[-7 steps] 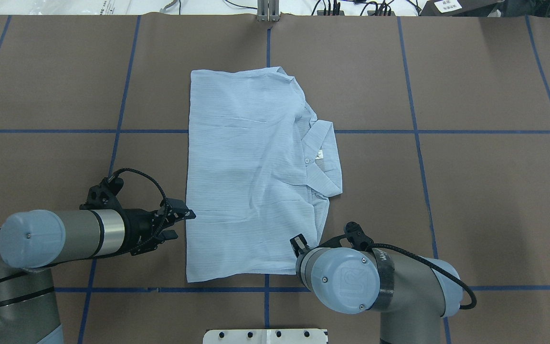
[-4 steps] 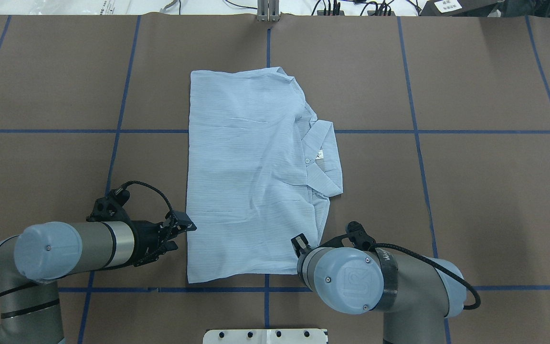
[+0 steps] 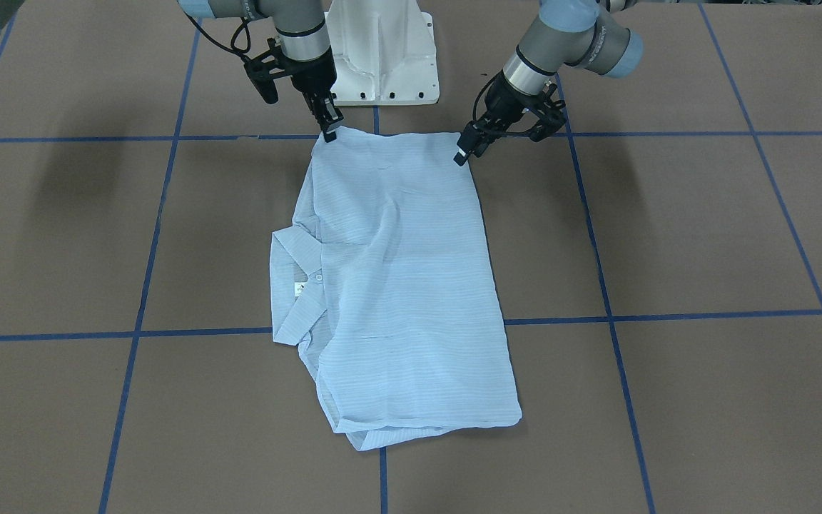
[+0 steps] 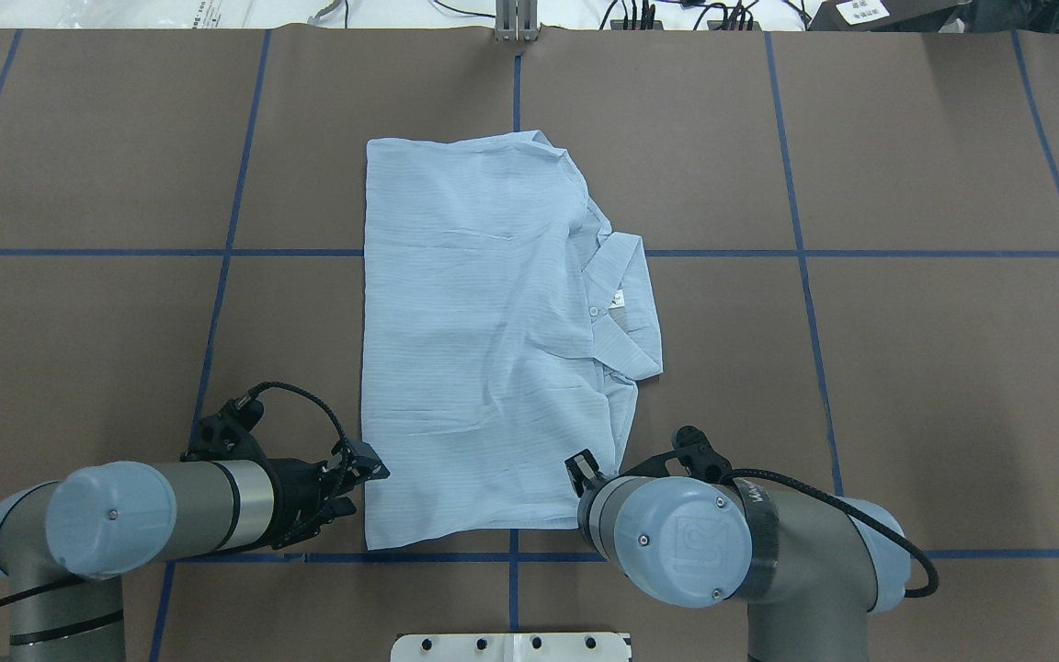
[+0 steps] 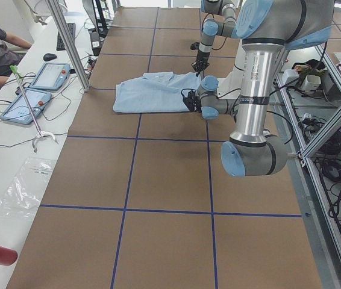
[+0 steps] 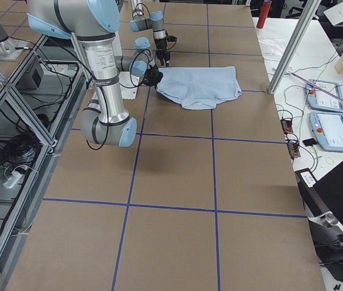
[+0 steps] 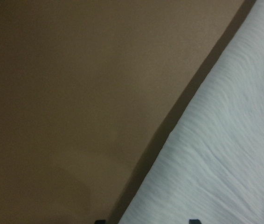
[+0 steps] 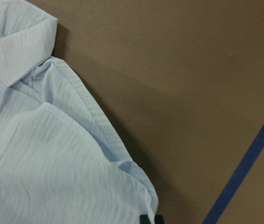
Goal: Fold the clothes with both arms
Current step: 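Grasp the near corner with the left gripper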
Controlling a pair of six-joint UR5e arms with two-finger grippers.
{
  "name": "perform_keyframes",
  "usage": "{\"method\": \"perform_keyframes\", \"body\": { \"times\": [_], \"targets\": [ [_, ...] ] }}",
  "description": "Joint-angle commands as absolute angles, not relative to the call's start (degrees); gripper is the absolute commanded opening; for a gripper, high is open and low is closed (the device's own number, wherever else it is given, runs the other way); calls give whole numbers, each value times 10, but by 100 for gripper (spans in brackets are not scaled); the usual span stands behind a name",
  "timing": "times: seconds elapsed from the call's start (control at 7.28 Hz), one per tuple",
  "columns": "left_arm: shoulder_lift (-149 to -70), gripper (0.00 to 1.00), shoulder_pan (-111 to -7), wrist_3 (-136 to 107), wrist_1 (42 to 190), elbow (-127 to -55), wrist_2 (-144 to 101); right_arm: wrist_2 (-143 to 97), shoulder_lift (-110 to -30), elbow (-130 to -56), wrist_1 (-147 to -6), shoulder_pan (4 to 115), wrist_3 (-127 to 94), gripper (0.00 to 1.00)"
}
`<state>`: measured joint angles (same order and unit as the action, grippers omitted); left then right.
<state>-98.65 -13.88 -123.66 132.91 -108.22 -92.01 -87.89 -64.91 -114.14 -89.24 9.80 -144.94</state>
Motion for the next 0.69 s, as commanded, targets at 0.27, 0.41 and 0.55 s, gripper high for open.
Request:
{"method": "perform_keyframes", "body": {
  "times": [0.27, 0.41, 0.55],
  "targets": [
    [-982, 60, -92, -1259, 1328, -1085, -895, -879, -649, -1142, -893, 97, -1450, 0],
    [-982, 55, -91, -1259, 1328, -1084, -894, -878, -650, -1142, -893, 97, -1450, 0],
    [-982, 52, -91, -1267, 1328, -1084, -894, -878, -649, -1142, -893, 97, -1450, 0]
  ]
}}
